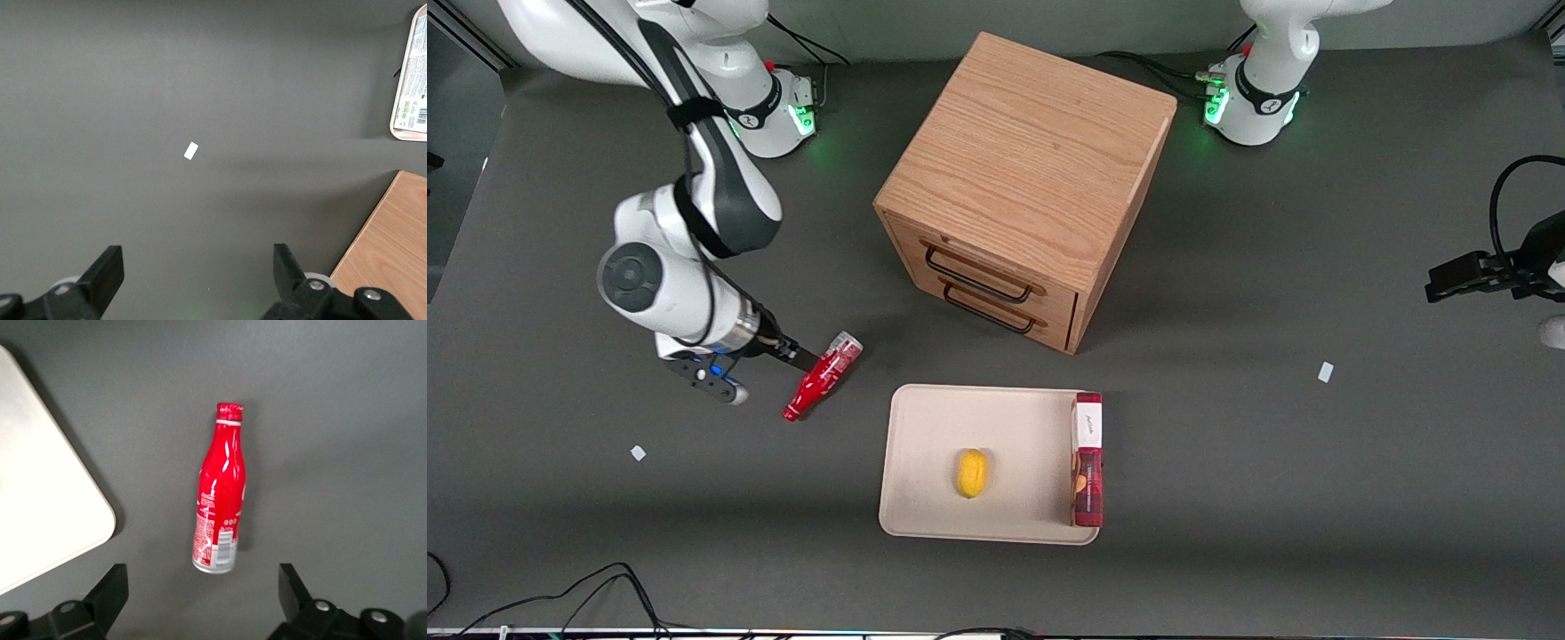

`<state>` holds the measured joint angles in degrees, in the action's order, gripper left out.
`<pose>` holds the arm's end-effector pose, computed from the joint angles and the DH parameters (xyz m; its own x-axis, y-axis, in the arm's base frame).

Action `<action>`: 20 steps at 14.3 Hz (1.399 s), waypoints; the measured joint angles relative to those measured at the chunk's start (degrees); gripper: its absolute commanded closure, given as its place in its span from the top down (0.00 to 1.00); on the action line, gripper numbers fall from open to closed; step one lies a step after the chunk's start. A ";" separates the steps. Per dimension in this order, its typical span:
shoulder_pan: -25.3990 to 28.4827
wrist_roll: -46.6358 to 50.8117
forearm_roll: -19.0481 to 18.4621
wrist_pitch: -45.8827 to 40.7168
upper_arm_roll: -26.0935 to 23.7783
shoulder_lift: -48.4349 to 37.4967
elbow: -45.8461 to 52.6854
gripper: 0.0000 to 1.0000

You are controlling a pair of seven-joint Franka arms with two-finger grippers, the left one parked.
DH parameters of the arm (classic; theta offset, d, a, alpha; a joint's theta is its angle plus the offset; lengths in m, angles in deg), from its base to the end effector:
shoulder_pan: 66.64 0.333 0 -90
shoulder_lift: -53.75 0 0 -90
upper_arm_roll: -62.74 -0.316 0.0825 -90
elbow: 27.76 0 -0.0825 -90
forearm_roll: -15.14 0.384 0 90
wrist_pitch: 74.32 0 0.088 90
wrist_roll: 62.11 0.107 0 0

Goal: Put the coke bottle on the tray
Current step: 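Lower the right gripper over the bottle and close it around the bottle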

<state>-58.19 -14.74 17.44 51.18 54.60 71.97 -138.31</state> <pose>0.5853 0.1719 0.3213 0.8400 -0.5346 -0.0931 -0.5377 -0.8431 -0.0104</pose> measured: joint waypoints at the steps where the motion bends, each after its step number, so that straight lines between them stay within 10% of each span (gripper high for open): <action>1: 0.22 1.21 -0.04 2.33 -0.05 1.12 -1.08 1.00; 20: 0.18 3.59 -1.37 17.44 0.32 11.75 -4.99 0.90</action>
<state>-58.01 -11.14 16.07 68.63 54.91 83.72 -143.30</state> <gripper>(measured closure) 0.044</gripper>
